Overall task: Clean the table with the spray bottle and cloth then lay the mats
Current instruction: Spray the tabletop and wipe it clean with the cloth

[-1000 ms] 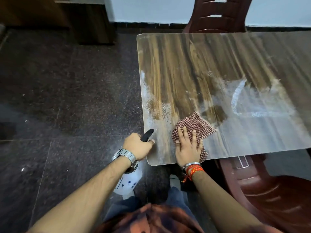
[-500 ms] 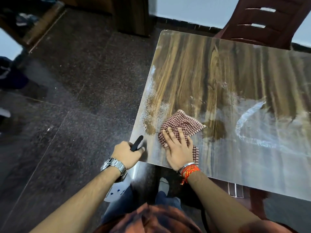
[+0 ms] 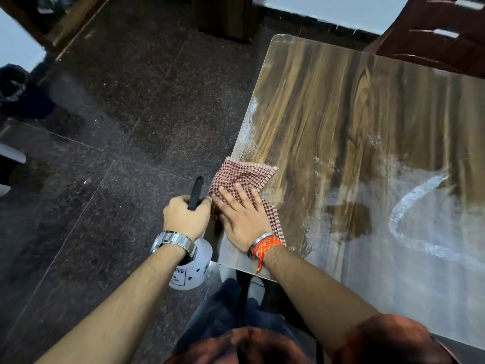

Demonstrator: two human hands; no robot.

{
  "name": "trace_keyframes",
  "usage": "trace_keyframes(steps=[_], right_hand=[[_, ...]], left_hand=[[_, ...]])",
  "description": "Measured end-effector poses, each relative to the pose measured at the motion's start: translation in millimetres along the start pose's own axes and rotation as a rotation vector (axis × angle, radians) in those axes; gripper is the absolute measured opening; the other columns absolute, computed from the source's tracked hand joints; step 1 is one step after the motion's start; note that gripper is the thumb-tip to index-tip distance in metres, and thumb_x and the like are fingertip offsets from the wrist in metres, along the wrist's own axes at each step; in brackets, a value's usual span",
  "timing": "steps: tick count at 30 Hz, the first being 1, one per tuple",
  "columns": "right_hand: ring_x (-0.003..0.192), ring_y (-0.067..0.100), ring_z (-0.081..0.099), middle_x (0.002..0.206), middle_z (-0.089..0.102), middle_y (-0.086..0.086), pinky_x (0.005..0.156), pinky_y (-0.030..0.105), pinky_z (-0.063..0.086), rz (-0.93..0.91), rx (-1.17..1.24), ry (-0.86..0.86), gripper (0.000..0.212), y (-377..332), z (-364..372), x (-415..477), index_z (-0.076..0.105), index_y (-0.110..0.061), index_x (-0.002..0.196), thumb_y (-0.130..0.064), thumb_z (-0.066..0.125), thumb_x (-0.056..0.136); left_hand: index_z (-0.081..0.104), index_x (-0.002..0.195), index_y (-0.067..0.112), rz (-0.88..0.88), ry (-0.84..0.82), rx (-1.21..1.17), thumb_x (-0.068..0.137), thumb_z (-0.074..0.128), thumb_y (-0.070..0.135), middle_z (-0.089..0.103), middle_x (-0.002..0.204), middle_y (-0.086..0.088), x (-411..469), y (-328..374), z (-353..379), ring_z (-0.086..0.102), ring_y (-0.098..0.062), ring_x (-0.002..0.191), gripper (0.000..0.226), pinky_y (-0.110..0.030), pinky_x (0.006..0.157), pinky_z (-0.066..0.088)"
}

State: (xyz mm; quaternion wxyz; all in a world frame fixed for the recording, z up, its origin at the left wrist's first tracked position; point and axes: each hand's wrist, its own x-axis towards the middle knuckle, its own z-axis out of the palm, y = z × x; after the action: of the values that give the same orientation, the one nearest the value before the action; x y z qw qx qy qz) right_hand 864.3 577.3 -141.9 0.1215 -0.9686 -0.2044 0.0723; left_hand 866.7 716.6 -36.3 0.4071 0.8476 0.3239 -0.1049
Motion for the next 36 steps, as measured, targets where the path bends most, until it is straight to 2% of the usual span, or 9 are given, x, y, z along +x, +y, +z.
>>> trace_keyframes(steps=[4,7,10,16,21,25,30,33,36], right_hand=[[0.146,0.023,0.013,0.156,0.024,-0.014,0.116,0.050,0.000,0.032,-0.008,0.027,0.054,20.5,-8.6,45.7,0.024,-0.041,0.147,-0.039,0.036,0.095],[0.146,0.023,0.015,0.156,0.025,-0.014,0.115,0.051,0.002,0.051,-0.035,0.045,0.050,39.2,-16.2,82.4,0.028,-0.041,0.146,-0.041,0.033,0.096],[0.146,0.022,0.013,0.156,0.022,-0.014,0.116,0.051,0.003,0.115,-0.031,0.047,0.049,60.9,-24.5,118.3,0.027,-0.042,0.146,-0.042,0.030,0.097],[0.146,0.021,0.013,0.156,0.022,-0.016,0.116,0.051,0.006,0.227,-0.038,0.084,0.052,107.4,-44.6,182.5,0.027,-0.042,0.146,-0.043,0.031,0.094],[0.147,0.022,0.009,0.158,0.017,-0.014,0.117,0.051,0.001,0.340,0.001,0.096,0.054,139.2,-58.3,213.3,0.019,-0.040,0.149,-0.043,0.029,0.095],[0.147,0.027,0.008,0.158,0.016,-0.010,0.116,0.052,-0.001,0.441,0.015,0.133,0.056,115.2,-48.1,185.3,0.015,-0.036,0.150,-0.043,0.027,0.096],[0.145,0.024,0.018,0.155,0.027,-0.011,0.116,0.051,0.007,0.302,-0.007,0.146,0.055,86.2,-29.5,80.8,0.026,-0.037,0.148,-0.041,0.035,0.094],[0.144,0.021,0.022,0.154,0.030,-0.013,0.115,0.050,0.013,0.341,-0.007,0.114,0.054,106.9,-29.5,23.1,0.030,-0.039,0.146,-0.042,0.038,0.093],[0.142,0.022,0.026,0.154,0.029,-0.013,0.112,0.051,0.017,0.434,-0.057,0.103,0.057,171.6,-43.0,-18.1,0.027,-0.039,0.147,-0.046,0.035,0.091]], left_hand=[[0.060,0.057,0.009,0.033,0.004,0.028,0.085,0.072,0.034,0.070,0.065,-0.018,28.1,14.4,-0.7,0.069,-0.038,0.066,0.039,-0.043,0.070,0.058],[0.061,0.060,0.007,0.044,-0.001,0.030,0.085,0.071,0.036,0.071,0.066,-0.019,46.8,26.0,-1.4,0.069,-0.038,0.066,0.040,-0.043,0.069,0.058],[0.066,0.071,-0.004,0.066,0.003,0.029,0.085,0.071,0.036,0.072,0.071,-0.023,64.7,37.6,1.8,0.069,-0.039,0.067,0.042,-0.043,0.066,0.056],[0.071,0.079,-0.004,0.118,-0.021,0.041,0.084,0.070,0.039,0.072,0.072,-0.022,93.1,53.9,7.9,0.070,-0.039,0.067,0.043,-0.045,0.067,0.058],[0.069,0.084,-0.006,0.139,-0.045,0.066,0.084,0.070,0.038,0.069,0.067,-0.017,100.4,56.8,9.6,0.070,-0.040,0.069,0.043,-0.042,0.065,0.058],[0.070,0.081,-0.003,0.153,-0.044,0.090,0.082,0.069,0.041,0.074,0.077,-0.020,91.4,57.6,12.2,0.071,-0.039,0.068,0.044,-0.045,0.067,0.059],[0.070,0.076,0.000,0.196,-0.153,0.164,0.080,0.070,0.042,0.073,0.070,-0.020,59.3,65.6,27.8,0.070,-0.038,0.065,0.043,-0.045,0.065,0.059],[0.071,0.074,0.003,0.205,-0.189,0.218,0.082,0.072,0.039,0.071,0.065,-0.016,37.5,67.2,33.7,0.070,-0.034,0.062,0.037,-0.037,0.060,0.054],[0.073,0.079,0.000,0.173,-0.202,0.223,0.084,0.071,0.035,0.070,0.061,-0.015,14.7,70.1,36.1,0.065,-0.030,0.053,0.036,-0.029,0.051,0.044]])
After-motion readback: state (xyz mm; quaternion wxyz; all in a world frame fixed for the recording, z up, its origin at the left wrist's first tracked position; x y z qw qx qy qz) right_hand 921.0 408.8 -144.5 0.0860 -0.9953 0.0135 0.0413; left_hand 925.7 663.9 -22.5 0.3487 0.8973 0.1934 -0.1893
